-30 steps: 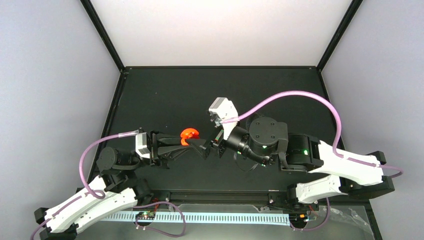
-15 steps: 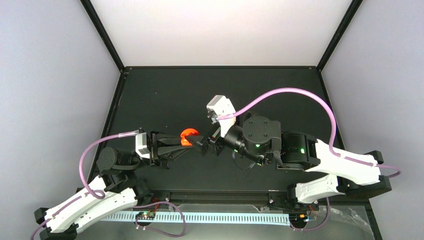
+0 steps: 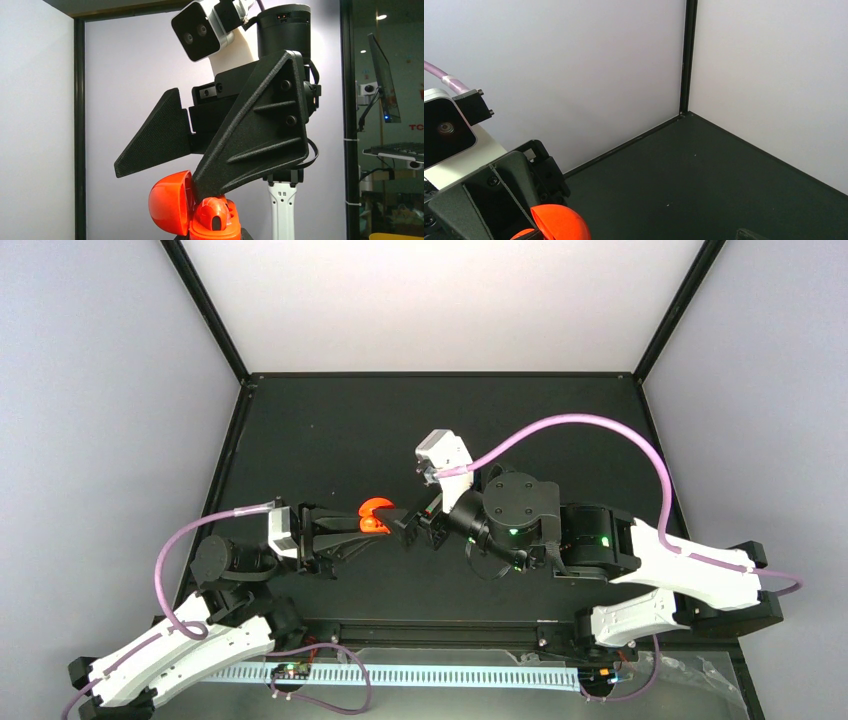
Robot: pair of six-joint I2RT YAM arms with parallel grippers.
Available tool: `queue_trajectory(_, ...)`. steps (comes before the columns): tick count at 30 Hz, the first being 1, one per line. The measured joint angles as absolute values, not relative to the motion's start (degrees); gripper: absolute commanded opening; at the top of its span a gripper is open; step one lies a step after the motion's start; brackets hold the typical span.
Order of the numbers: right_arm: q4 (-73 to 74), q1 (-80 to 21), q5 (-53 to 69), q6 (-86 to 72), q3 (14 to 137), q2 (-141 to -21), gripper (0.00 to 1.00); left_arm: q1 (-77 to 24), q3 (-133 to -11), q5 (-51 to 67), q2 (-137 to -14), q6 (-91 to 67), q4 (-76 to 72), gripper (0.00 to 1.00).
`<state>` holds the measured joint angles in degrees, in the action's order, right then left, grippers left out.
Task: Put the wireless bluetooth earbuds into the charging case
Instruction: Place the earbud in the charging case, then close the charging case.
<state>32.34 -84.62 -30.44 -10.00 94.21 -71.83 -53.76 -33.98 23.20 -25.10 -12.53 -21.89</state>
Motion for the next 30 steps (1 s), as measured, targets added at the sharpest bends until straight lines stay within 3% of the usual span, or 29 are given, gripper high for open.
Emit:
queue_trajectory(12,27.5,-82.6,-26.5,-11.0,90.8,-64.3,1.00,-53.8,-33.7,23.2,-23.4,-12.5,-20.9,0.02)
queue_trajectory(19,30.7,-74.7,-23.9,-15.6,92.5,-67.2,1.00,-53.8,-33.5,25.1,-21.8,-12.7,-20.8,0.02)
queue_trajectory(30,33.8,-74.1,-11.0,-16.7,92.4,-71.3,1.00,-53.8,-33.9,31.3,-24.1,-13.7,-20.9,0.02)
